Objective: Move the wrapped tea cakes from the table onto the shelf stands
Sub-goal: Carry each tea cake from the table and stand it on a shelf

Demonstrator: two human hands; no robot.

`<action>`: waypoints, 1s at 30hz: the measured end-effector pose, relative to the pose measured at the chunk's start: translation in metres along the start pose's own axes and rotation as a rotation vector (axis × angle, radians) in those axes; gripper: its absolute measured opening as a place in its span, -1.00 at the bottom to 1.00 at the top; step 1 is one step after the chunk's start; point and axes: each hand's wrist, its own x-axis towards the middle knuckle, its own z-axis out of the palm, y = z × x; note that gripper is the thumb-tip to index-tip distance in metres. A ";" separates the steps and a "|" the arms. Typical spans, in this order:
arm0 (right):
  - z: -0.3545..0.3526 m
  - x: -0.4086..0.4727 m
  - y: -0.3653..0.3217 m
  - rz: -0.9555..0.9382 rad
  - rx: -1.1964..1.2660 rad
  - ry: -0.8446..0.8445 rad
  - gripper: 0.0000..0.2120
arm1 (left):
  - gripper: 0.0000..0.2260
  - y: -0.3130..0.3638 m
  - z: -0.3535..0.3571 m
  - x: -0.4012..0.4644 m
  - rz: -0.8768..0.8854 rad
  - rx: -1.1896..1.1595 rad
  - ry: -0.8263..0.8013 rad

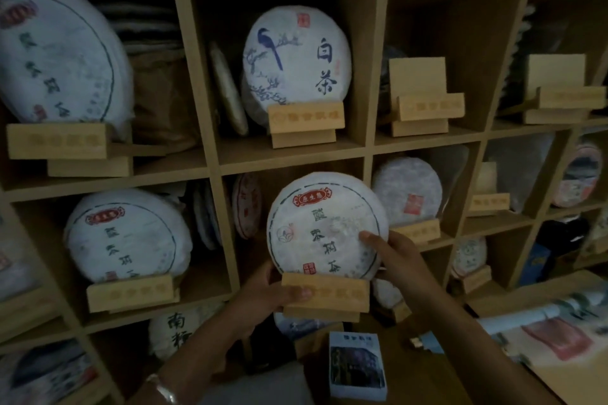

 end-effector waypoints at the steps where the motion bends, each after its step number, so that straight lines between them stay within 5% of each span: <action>1: 0.003 0.007 0.007 -0.006 -0.011 0.004 -0.88 | -0.36 -0.003 -0.003 0.004 -0.013 -0.007 0.009; 17: 0.038 0.082 0.028 -0.106 -0.073 -0.069 -0.85 | -0.28 -0.011 -0.032 0.044 -0.011 -0.057 0.154; 30: 0.052 0.115 0.053 -0.013 -0.051 -0.137 -0.62 | -0.47 -0.042 -0.038 0.088 0.080 0.044 0.284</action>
